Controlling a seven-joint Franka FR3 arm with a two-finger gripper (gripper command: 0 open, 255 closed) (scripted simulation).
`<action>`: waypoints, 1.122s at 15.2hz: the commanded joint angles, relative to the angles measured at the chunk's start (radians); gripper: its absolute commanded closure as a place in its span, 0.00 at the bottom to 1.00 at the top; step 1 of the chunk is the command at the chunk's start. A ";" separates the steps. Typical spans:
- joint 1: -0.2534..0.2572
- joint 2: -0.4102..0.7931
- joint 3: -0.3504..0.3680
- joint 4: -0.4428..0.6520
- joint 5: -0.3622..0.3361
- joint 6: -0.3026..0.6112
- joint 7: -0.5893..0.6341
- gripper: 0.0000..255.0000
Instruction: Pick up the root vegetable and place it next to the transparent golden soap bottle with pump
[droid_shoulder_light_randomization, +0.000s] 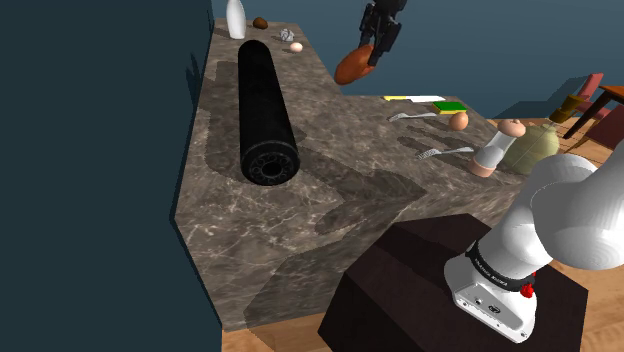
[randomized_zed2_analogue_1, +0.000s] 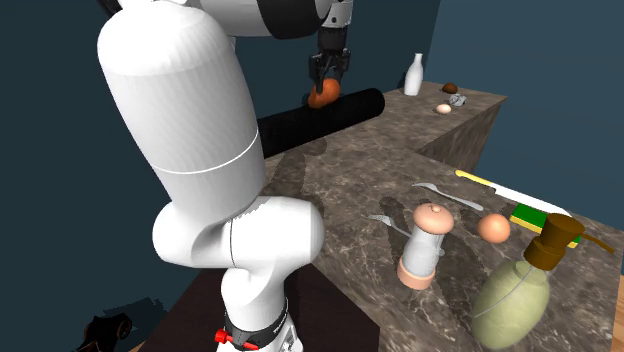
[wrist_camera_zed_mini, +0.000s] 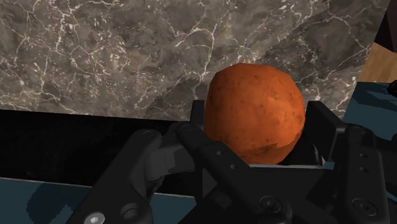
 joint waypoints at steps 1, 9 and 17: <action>0.000 0.004 0.000 0.030 0.001 -0.026 0.000 1.00; 0.003 0.023 0.000 0.157 0.007 -0.135 0.001 1.00; -0.011 0.007 -0.022 0.224 0.001 -0.218 -0.034 1.00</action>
